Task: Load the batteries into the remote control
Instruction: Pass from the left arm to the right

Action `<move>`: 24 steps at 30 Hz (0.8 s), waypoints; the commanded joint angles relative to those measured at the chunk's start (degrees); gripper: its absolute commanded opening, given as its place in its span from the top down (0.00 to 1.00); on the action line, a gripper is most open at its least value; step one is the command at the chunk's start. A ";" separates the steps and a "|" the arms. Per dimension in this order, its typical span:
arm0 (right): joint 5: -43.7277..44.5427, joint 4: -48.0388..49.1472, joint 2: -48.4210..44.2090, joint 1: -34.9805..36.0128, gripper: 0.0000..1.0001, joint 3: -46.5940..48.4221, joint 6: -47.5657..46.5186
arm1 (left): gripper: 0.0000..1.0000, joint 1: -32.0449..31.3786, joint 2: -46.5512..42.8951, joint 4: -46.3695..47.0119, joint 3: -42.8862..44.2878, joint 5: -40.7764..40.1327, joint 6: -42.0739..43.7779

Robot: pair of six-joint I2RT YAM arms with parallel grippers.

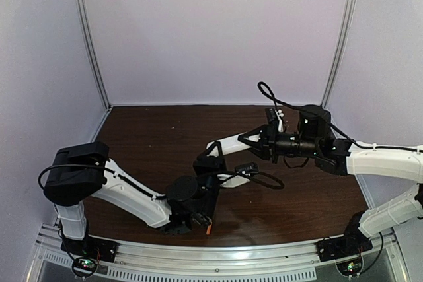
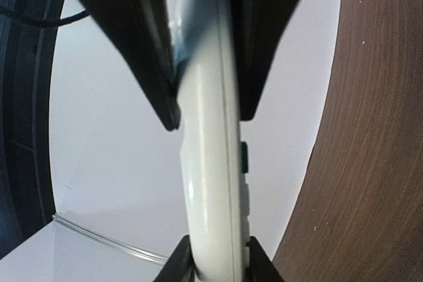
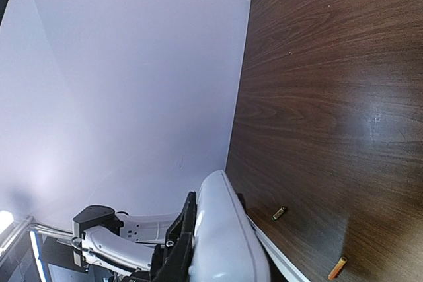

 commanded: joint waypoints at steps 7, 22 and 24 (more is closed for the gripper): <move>-2.42 2.13 -2.61 -3.23 0.99 -0.07 -2.66 | 0.34 -1.47 -3.54 20.88 -2.89 0.49 -1.82; -5.78 -3.95 -6.48 -12.45 1.00 0.83 -9.34 | 0.03 4.91 -28.75 -62.13 -2.76 21.48 -74.28; -5.78 -5.61 -7.16 -13.07 1.00 0.83 -11.28 | 0.03 7.03 -30.87 -66.97 -1.88 28.16 -81.41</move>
